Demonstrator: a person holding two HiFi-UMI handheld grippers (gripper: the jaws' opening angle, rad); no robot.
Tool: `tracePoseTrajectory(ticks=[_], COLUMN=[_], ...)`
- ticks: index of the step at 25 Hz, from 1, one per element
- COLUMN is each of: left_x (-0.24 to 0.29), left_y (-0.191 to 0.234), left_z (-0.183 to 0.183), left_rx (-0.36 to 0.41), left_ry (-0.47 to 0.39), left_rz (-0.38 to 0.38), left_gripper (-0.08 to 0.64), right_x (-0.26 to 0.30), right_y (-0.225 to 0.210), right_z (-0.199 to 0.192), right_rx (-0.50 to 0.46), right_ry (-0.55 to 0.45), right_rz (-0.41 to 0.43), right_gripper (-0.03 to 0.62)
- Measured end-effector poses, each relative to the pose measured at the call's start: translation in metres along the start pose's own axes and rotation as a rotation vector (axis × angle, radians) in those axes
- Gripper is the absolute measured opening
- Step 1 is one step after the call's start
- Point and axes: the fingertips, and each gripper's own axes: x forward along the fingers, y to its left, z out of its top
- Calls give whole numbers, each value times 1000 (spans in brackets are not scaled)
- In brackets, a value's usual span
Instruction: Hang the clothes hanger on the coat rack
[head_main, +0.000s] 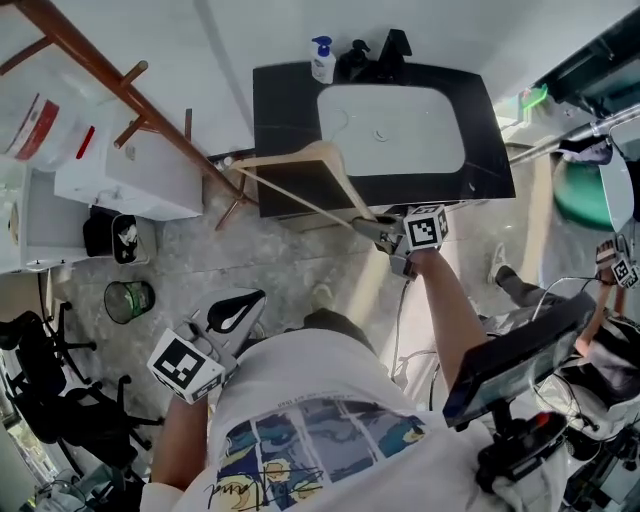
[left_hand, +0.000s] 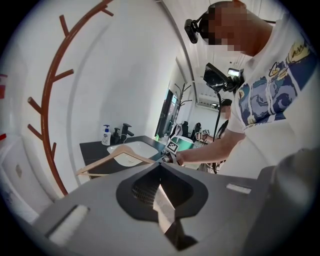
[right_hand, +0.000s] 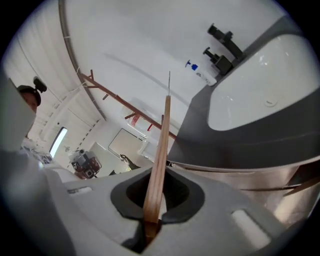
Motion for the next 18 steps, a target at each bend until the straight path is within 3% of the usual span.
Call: tracePoseTrajectory(ticks=[7,15,18], left_x=[-38,-99,-118], left_y=[1,5,17], left_z=[-5,-20,-19], left_rx=[9,0,19], left_ry=[-76,-129,-158], left_rz=[-14,-26,-12], left_gripper=[2,2,2], right_x=[0,37,57], right_y=[90,200,233], right_z=[17,14,31], right_rx=[-171,-305,-392], right_ry=[102,197,215], right_rz=[27,70,110], right_gripper=[11,11,11])
